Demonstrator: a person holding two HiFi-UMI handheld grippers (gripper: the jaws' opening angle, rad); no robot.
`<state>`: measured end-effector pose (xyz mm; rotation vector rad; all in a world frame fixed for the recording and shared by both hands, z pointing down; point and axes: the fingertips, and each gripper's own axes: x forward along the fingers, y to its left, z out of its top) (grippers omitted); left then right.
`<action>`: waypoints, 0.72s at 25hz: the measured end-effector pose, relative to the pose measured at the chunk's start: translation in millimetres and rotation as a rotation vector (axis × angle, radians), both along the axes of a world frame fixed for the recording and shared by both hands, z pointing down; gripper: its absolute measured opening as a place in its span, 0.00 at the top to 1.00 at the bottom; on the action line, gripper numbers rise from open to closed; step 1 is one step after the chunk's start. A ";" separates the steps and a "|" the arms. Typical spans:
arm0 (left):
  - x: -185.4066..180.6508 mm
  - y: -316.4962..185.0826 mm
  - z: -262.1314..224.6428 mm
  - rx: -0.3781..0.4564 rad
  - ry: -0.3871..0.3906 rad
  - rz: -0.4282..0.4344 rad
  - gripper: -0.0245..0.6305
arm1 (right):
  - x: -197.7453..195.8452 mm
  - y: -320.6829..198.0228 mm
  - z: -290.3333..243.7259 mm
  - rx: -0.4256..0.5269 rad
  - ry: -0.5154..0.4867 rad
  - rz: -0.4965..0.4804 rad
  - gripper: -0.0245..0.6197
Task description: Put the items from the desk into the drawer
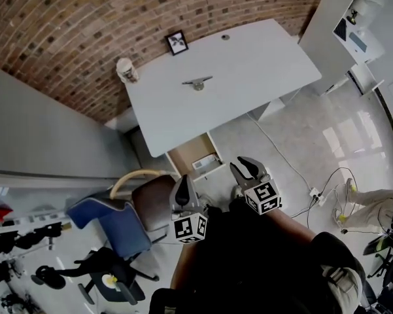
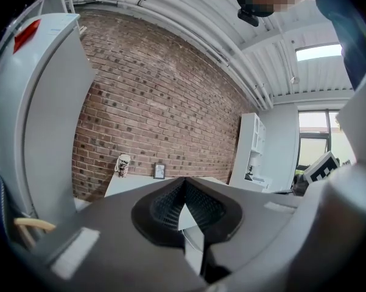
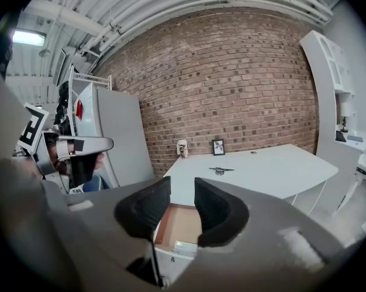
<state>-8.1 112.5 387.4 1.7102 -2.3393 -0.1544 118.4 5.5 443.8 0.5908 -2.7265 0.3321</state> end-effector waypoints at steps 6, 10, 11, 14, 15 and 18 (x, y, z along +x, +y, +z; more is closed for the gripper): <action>19.2 -11.0 -11.5 0.000 -0.015 -0.018 0.94 | 11.5 -13.6 -1.9 -0.009 -0.012 -0.016 0.76; 33.1 -15.8 -17.1 0.004 -0.021 -0.041 0.94 | 15.4 -23.9 -0.2 -0.021 -0.024 -0.037 0.76; 35.9 -17.1 -19.5 0.004 -0.024 -0.048 0.94 | 15.7 -26.3 -0.1 -0.025 -0.029 -0.043 0.76; 40.9 -23.2 -24.9 0.013 -0.024 -0.062 0.94 | 13.6 -38.3 -0.3 -0.021 -0.036 -0.061 0.76; 41.0 -24.3 -25.9 0.015 -0.023 -0.066 0.94 | 11.9 -42.0 0.3 -0.021 -0.036 -0.064 0.76; 35.7 -27.2 -26.6 0.012 -0.027 -0.079 0.94 | 3.4 -50.7 1.5 -0.023 -0.042 -0.066 0.76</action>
